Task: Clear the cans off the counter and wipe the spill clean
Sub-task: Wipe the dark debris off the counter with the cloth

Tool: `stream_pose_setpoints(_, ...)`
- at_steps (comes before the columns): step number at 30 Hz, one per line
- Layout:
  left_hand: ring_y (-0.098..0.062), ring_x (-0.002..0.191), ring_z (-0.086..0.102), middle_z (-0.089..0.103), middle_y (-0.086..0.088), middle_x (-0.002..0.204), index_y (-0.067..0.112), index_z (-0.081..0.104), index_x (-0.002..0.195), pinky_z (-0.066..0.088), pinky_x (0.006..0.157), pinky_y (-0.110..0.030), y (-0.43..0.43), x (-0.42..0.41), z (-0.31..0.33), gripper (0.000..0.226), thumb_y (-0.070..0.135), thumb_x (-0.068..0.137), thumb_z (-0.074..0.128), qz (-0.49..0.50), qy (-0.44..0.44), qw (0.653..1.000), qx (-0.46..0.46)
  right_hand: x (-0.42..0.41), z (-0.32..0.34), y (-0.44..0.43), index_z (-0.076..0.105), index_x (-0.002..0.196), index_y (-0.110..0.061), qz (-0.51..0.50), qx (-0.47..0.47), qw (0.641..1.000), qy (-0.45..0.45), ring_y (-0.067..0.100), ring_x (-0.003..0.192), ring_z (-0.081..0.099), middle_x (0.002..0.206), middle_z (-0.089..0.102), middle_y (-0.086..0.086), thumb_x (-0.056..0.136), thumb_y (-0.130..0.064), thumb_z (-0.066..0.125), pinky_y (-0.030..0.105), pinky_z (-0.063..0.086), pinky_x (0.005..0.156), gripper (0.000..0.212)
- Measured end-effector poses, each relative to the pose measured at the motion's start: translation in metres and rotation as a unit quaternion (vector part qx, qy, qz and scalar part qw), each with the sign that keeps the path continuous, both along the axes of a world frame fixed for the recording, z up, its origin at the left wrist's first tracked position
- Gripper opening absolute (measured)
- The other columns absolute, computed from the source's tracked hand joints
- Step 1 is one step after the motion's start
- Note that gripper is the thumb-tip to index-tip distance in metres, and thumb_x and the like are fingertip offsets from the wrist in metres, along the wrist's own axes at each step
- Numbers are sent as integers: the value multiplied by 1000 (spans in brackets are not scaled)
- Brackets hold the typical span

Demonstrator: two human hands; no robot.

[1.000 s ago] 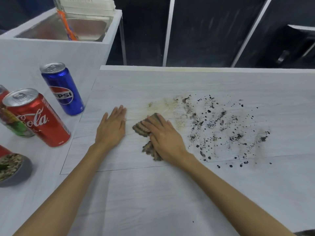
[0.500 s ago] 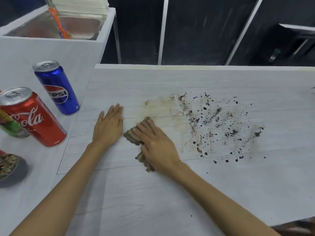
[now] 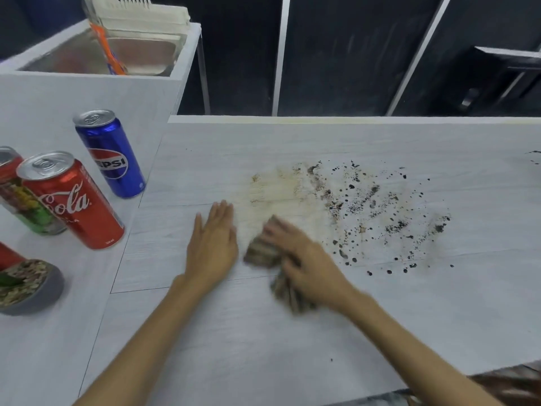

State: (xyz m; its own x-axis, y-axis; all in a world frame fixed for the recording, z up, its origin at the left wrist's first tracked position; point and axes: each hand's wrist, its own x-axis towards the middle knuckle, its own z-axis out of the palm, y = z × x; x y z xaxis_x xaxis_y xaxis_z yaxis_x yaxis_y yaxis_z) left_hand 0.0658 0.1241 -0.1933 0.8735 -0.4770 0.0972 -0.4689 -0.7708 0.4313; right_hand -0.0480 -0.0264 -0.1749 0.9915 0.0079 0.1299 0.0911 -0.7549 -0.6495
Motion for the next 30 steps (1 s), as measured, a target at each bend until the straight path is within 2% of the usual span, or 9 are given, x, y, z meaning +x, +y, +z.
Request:
stream_pose_setpoints(3,-11,145,-7,-2,0,158,13,2,148,-13,115,-31,-7,-41,-1,52,23,100,20,-8,33,999,9,-54,-27,2,43,137,-31,-1,-162,984,-68,8,143,14,150,32,-12,92,-26,37,35,12,117,46)
stream_pose_setpoints(9,-10,145,-5,0,0,158,14,2,148,-9,117,-33,-9,-51,-3,52,29,100,17,-19,-2,1000,24,-20,-18,-77,43,138,-29,-56,-150,987,0,14,144,15,152,29,-8,93,-23,38,37,21,116,46)
stream_pose_setpoints(12,-12,145,-4,1,-1,158,12,2,148,-6,119,-35,-11,-52,-2,53,29,100,16,-27,-9,999,35,13,-17,-99,48,135,-22,-99,-98,990,4,17,142,26,150,36,1,91,-10,44,37,28,115,46)
stream_pose_setpoints(15,-13,146,-3,1,-2,158,12,3,147,-5,118,-35,-10,-54,-2,52,29,100,15,-33,-12,999,36,23,1,-93,53,130,-10,-176,1,984,-2,22,134,40,143,45,7,90,1,48,17,23,110,43)
stream_pose_setpoints(18,-13,146,-3,3,-2,158,12,4,147,-4,118,-35,-9,-56,-2,52,28,100,16,-51,-18,998,36,-13,21,-73,54,130,-12,-160,62,985,-11,9,132,39,143,46,2,88,1,52,19,23,114,44)
stream_pose_setpoints(20,-12,145,-3,3,-1,158,12,4,147,-4,118,-35,-9,-57,-2,52,28,100,16,-64,-17,997,38,-55,16,-52,52,132,-15,-124,10,992,11,-2,131,32,145,42,-4,88,0,52,6,17,108,46)
stream_pose_setpoints(21,-12,145,-3,3,-1,158,12,4,148,-4,118,-35,-9,-58,-3,52,28,100,16,-68,-17,997,41,-76,6,-38,49,135,-17,-114,-36,993,15,1,136,26,148,37,-6,89,-4,50,7,14,108,47)
stream_pose_setpoints(24,-12,145,-3,3,-1,158,12,5,148,-4,119,-34,-8,-58,-4,52,28,100,15,-79,-18,996,42,-117,-22,-9,37,141,-28,-120,-175,977,-14,9,145,11,153,25,-12,93,-20,35,29,6,115,49)
stream_pose_setpoints(30,-6,144,-6,-1,6,157,17,4,148,-5,118,-29,-7,-60,-6,52,27,99,20,-128,-38,991,16,-69,-6,-60,38,140,-26,-40,-196,980,11,11,144,15,152,29,-10,92,-14,38,25,7,113,50)
